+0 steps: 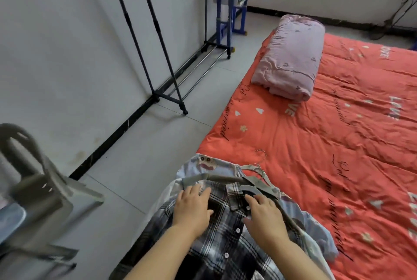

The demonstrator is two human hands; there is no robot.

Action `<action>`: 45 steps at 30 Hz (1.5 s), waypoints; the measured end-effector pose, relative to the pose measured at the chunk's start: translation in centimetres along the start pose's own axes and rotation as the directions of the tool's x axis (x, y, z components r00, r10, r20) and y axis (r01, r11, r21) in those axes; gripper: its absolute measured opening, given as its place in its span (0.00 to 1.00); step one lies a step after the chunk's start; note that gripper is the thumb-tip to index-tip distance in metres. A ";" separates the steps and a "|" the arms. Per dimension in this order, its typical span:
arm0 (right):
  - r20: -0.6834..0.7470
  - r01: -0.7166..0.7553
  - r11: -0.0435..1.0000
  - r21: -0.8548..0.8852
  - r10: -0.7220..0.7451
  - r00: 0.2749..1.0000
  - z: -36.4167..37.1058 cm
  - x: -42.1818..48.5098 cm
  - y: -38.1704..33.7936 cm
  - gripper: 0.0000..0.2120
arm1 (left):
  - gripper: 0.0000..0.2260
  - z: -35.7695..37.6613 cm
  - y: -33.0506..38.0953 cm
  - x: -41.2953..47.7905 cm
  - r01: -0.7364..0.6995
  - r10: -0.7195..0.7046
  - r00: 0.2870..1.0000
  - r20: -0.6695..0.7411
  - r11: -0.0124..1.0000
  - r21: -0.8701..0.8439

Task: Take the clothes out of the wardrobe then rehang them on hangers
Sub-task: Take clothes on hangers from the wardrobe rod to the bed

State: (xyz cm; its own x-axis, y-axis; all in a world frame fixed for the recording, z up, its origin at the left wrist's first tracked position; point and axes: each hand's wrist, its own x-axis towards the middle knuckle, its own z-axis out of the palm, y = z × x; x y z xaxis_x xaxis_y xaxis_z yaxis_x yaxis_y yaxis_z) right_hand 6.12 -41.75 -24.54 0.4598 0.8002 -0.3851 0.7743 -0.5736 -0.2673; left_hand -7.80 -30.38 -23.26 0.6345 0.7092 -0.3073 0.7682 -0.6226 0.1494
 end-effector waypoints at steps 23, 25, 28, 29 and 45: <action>0.139 0.941 0.296 -0.165 -0.937 0.320 8.7 -36.4 -51.4 0.25 | 0.23 -5.4 -31.9 -62.3 0.768 -0.806 0.373 -0.460 0.546 -0.333; 0.209 0.977 0.161 -0.139 -0.960 0.188 11.6 -42.3 -55.1 0.26 | 0.22 -3.7 -32.7 -70.3 0.805 -0.874 0.224 -0.432 0.416 -0.423; 0.307 0.996 -0.022 -0.085 -0.952 0.005 15.7 -50.8 -59.6 0.24 | 0.20 -1.3 -32.5 -80.7 0.858 -0.934 0.043 -0.355 0.216 -0.465; 0.338 0.994 -0.080 -0.068 -0.940 -0.053 16.8 -53.5 -60.8 0.24 | 0.20 -0.3 -32.3 -83.6 0.866 -0.943 -0.007 -0.333 0.161 -0.473; 0.400 0.693 -0.687 0.219 -0.584 -0.706 32.4 -83.5 -79.9 0.24 | 0.19 7.1 -38.4 -111.9 0.742 -0.768 -0.599 -0.225 -0.429 -0.515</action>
State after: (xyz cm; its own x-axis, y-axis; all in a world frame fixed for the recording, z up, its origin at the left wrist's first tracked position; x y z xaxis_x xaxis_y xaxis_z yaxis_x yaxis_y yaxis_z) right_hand -108.23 -68.37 0.36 -0.9511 -0.2999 0.0743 -0.3086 0.9101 -0.2765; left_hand -108.93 -88.13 -1.32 -0.9513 0.1275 0.2806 0.1858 0.9637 0.1918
